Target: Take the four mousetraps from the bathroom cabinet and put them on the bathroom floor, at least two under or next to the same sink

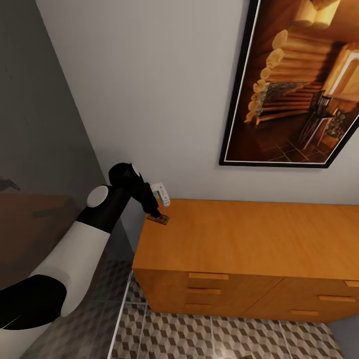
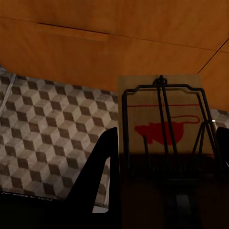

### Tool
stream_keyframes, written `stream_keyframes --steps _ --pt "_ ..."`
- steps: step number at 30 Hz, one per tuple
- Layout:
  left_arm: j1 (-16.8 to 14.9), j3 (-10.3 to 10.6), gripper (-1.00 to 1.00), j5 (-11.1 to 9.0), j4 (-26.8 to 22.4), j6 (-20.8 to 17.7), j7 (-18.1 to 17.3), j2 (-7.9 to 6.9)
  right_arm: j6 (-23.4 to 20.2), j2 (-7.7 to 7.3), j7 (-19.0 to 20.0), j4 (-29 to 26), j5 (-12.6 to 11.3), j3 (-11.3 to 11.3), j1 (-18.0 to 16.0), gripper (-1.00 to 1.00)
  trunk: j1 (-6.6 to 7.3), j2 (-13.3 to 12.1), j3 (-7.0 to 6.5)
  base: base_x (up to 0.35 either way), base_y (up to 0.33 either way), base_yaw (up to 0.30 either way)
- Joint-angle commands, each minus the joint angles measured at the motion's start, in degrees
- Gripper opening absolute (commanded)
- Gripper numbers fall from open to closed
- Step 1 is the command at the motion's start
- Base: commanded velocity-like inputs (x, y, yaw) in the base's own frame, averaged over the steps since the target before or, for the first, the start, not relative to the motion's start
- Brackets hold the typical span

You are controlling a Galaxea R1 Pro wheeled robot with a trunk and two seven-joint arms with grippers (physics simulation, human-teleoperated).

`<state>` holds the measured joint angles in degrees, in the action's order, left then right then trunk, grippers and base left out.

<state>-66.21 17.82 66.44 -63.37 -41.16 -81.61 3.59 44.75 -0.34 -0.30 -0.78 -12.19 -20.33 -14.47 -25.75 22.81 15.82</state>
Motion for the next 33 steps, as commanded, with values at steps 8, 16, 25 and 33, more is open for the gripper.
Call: stream_keyframes --steps 8,16,25,33 --pt "-0.06 -0.13 1.00 -0.03 0.05 2.51 -2.31 -0.20 0.16 -0.01 0.12 0.00 -0.56 -0.50 -0.03 -1.00 -0.03 0.11 0.11 0.000 0.000 0.000" --pt "-0.06 -0.43 1.00 -3.47 0.67 11.58 -8.39 -1.19 0.16 -0.01 0.12 0.00 -0.56 -0.50 -0.03 -1.00 -0.03 0.11 0.11 0.000 0.000 0.000" --pt "-0.06 -0.56 1.00 -5.56 3.41 17.57 -8.39 -1.84 0.16 -0.01 0.12 0.01 -0.56 -0.50 -0.03 -1.00 -0.03 0.11 0.11 0.000 0.000 0.000" --pt "-0.06 -0.66 1.00 -5.77 4.66 18.31 -8.39 -1.83 0.16 -0.01 0.12 0.01 -0.56 -0.50 -0.03 -1.00 -0.03 0.11 0.11 0.000 0.000 0.000"
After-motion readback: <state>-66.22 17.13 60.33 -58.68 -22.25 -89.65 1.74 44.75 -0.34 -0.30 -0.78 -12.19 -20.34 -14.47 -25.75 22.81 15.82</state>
